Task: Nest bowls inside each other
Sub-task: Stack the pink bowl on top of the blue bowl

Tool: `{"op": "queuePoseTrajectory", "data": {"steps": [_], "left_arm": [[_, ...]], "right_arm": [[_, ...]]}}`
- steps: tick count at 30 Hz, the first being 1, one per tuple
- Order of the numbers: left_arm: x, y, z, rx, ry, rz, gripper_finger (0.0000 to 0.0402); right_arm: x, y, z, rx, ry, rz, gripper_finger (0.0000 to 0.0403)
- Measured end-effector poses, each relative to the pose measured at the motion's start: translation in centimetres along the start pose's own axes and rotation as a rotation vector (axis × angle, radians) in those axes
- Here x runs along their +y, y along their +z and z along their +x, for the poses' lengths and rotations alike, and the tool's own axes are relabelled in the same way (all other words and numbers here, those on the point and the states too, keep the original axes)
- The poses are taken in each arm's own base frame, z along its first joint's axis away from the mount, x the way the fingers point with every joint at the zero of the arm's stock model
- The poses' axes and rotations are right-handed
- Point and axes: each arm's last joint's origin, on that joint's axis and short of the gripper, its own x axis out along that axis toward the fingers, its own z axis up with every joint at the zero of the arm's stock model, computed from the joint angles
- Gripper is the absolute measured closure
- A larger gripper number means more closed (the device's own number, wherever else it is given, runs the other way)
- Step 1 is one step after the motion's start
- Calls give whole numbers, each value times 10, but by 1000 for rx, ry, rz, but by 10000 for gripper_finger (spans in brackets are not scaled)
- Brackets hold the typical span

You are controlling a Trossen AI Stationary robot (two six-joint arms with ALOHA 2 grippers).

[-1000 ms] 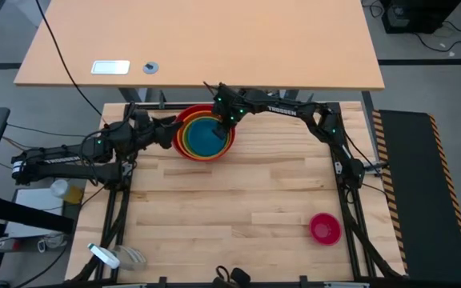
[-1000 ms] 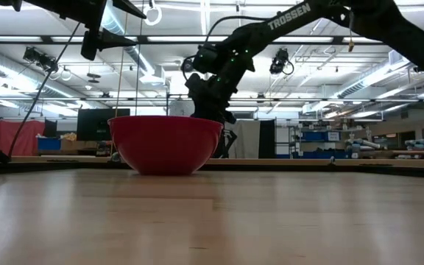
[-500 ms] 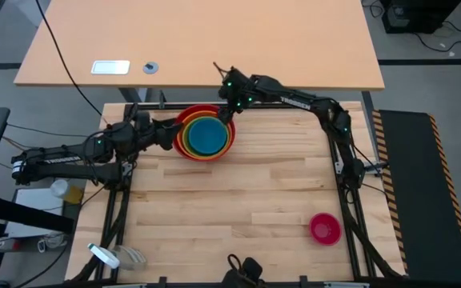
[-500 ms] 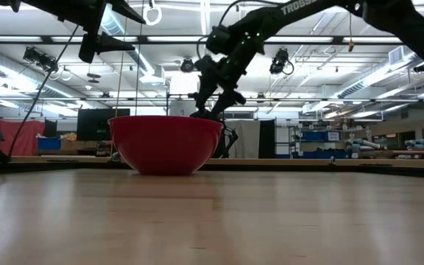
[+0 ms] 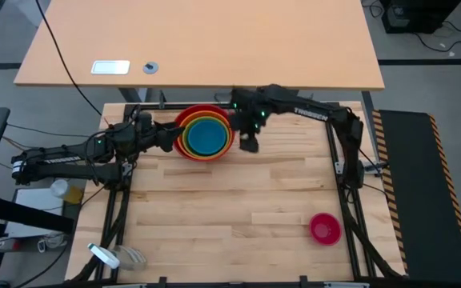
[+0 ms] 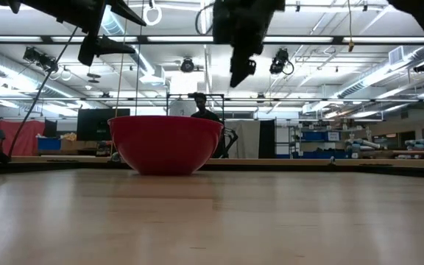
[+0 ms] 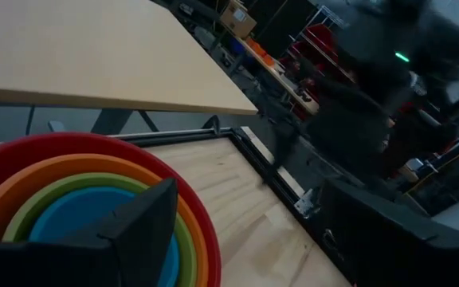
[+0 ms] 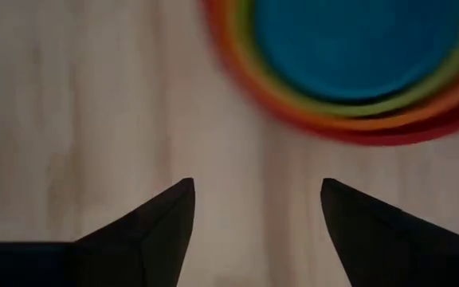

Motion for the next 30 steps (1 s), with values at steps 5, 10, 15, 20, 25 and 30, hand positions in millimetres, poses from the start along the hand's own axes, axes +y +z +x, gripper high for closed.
{"op": "queuePoseTrajectory", "data": {"steps": [5,10,15,20,25,30], "left_arm": [[0,0,0,0,0,0,88],[0,0,0,1,0,-13,88],[0,0,0,1,0,-39,88],[0,0,0,1,0,-40,88],[0,0,0,1,0,-41,88],[0,0,0,1,0,-41,88]], "right_arm": [[58,-9,0,62,47,-198,137],[100,-29,-3,-3,-30,-298,153],[126,-68,-6,-59,-6,-362,167],[137,-122,1,25,24,-411,173],[145,-176,19,163,110,-464,174],[154,-218,34,314,221,-500,178]]}}
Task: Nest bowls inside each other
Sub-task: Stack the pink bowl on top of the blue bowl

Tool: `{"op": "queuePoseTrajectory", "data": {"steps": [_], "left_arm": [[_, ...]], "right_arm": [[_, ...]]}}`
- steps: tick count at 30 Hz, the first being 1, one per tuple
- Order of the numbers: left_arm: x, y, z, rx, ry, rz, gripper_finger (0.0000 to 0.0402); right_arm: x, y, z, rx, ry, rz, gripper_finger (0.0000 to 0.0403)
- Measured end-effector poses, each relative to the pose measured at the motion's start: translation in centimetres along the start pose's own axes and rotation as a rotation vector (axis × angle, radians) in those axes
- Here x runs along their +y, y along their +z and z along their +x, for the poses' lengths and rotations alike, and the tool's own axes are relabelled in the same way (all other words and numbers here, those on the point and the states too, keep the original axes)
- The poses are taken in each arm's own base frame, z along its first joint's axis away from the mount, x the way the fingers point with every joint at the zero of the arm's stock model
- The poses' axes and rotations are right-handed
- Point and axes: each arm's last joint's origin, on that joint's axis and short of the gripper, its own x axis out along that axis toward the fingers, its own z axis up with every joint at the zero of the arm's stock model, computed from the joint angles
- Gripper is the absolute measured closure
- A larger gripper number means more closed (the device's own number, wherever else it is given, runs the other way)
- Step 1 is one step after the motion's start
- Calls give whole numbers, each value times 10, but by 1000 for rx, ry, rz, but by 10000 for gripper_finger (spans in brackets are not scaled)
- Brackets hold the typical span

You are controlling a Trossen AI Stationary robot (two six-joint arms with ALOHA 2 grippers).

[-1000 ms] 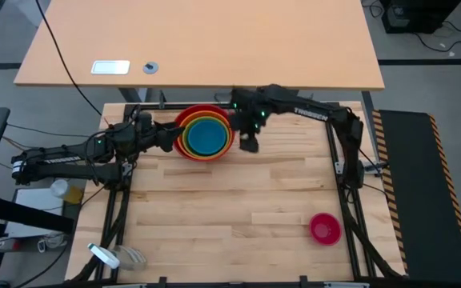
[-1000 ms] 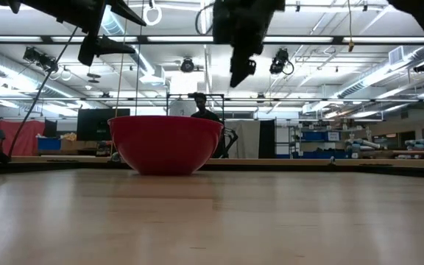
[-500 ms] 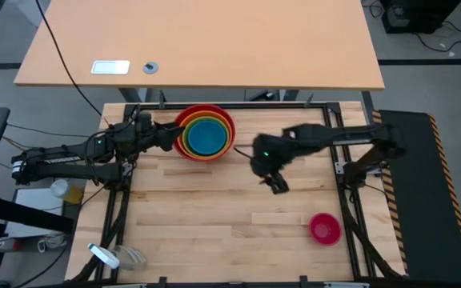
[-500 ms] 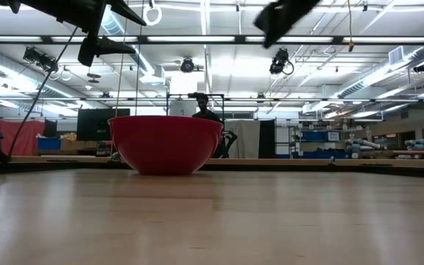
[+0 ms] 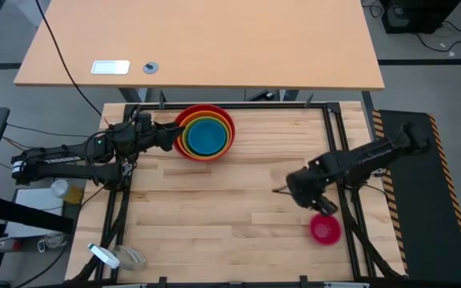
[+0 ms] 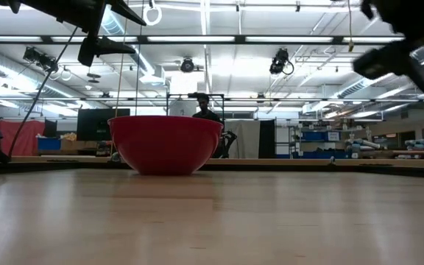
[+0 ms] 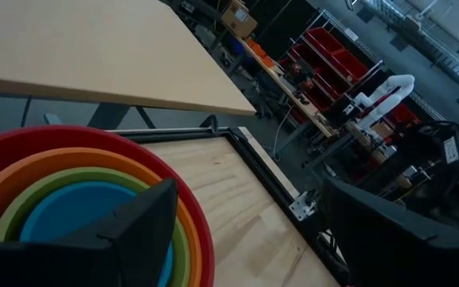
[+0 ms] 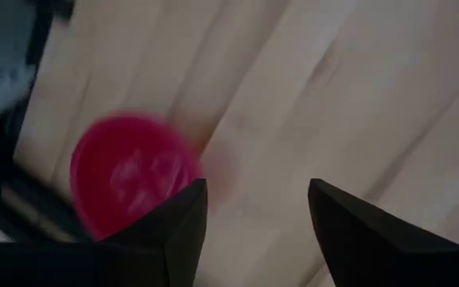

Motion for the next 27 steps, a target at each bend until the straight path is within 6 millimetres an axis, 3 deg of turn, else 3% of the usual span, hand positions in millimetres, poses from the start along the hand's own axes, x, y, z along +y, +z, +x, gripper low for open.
{"op": "queuePoseTrajectory", "data": {"steps": [10,27], "left_arm": [[0,0,0,-1,1,-11,88],[0,0,0,-1,1,-28,88]], "right_arm": [[15,-24,37,160,24,69,206],[27,-38,73,169,58,196,213]]}}
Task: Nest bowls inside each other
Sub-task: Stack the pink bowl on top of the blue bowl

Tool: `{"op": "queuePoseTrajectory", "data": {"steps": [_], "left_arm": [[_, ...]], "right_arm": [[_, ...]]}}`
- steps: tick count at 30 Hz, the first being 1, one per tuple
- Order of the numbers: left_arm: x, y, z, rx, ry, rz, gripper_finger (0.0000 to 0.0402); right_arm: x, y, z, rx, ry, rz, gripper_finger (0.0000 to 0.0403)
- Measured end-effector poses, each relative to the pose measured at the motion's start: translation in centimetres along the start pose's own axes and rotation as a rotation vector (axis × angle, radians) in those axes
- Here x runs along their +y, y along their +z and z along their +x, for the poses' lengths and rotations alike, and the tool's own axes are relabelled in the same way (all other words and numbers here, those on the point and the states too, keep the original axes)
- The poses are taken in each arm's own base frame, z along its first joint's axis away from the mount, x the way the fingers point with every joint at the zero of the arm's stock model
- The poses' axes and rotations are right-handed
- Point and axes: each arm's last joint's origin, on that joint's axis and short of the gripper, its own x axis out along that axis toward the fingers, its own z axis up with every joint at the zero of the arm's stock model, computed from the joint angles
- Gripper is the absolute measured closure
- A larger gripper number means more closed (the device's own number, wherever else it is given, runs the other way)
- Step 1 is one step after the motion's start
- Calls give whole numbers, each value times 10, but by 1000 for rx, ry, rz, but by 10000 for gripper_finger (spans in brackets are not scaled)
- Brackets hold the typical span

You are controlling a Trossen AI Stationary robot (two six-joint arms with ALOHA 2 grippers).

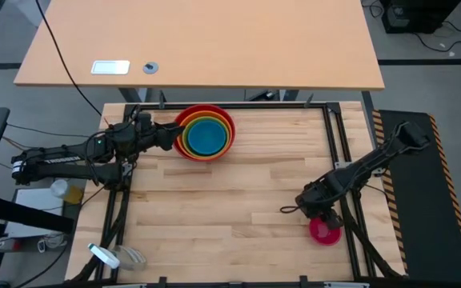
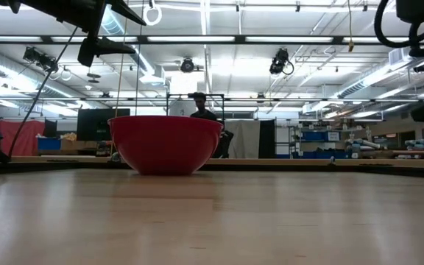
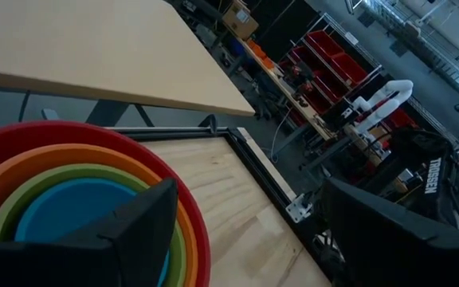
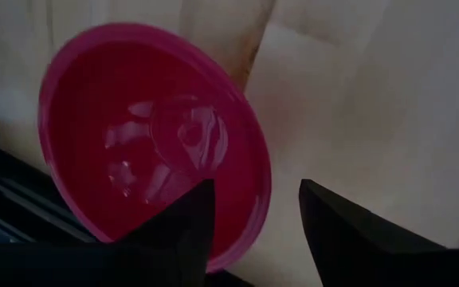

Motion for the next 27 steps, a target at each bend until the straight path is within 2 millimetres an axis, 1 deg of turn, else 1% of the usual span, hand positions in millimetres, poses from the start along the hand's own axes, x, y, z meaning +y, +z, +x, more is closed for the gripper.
{"op": "queuePoseTrajectory", "data": {"steps": [4,13,20,24,27], "left_arm": [[0,0,0,-1,1,2,88],[0,0,0,0,1,9,88],[1,0,0,4,6,18,88],[1,0,0,3,6,33,88],[1,0,0,3,6,33,88]], "right_arm": [[1,1,3,-21,3,30,235],[1,4,3,-60,-33,57,317],[-1,10,14,-1,-4,131,378],[-1,16,20,22,32,147,382],[0,22,14,16,13,150,382]]}}
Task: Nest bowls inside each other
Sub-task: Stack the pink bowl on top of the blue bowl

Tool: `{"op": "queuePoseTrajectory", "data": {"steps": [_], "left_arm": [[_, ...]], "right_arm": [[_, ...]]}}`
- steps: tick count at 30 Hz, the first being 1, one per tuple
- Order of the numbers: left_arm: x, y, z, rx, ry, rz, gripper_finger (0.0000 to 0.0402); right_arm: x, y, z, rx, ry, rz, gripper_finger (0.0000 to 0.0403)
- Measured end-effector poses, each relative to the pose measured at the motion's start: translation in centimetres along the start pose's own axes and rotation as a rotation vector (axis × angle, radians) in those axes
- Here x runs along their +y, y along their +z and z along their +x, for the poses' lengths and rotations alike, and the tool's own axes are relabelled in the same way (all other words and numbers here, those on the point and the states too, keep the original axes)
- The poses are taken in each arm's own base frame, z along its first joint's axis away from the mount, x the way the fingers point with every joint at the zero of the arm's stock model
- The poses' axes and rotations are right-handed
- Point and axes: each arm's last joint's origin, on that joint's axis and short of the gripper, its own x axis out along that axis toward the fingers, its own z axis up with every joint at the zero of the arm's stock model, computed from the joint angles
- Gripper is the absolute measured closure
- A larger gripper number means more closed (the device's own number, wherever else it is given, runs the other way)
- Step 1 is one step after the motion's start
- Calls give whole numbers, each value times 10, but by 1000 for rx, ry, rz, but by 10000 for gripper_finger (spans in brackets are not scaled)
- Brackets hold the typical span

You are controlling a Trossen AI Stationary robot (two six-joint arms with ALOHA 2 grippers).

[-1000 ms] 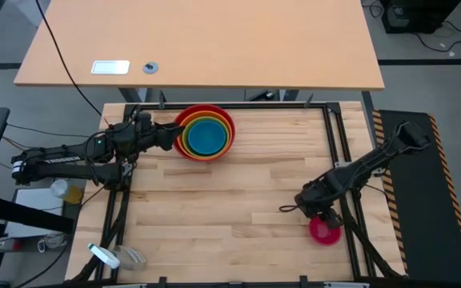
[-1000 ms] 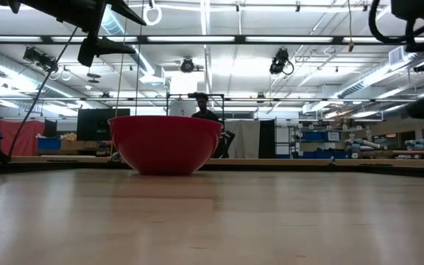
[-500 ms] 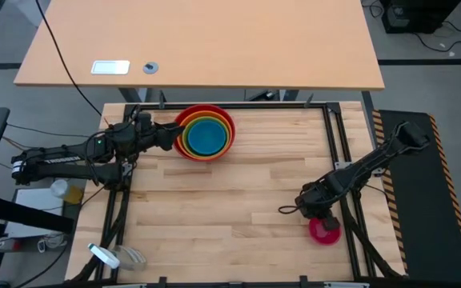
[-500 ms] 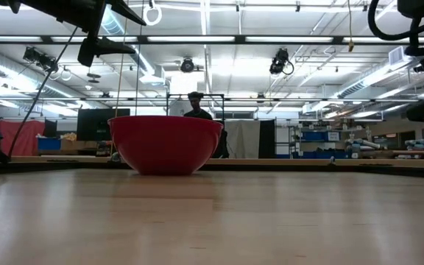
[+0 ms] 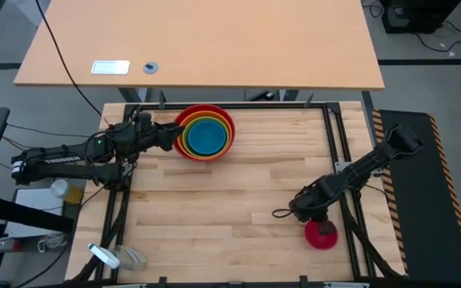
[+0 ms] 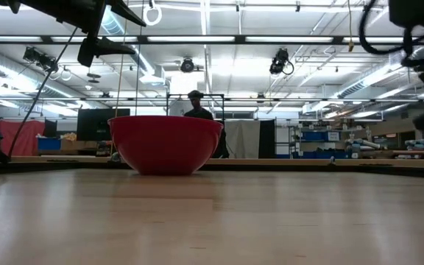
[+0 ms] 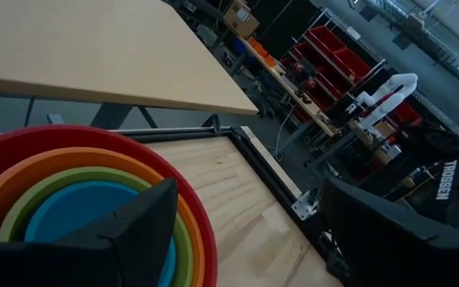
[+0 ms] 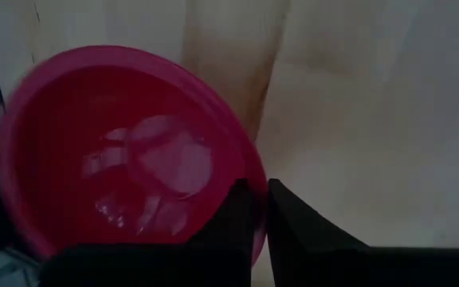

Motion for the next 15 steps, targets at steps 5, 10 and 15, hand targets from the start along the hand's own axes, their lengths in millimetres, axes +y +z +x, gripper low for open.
{"op": "queuePoseTrajectory", "data": {"steps": [5,10,15], "left_arm": [[0,0,0,-3,2,-2,88],[0,0,0,-5,1,-2,88],[0,0,0,-4,2,-1,88]], "right_arm": [[-1,20,-28,-113,-48,10,380],[-20,42,-65,-266,-74,90,380],[-53,61,-99,-367,-79,183,380]]}}
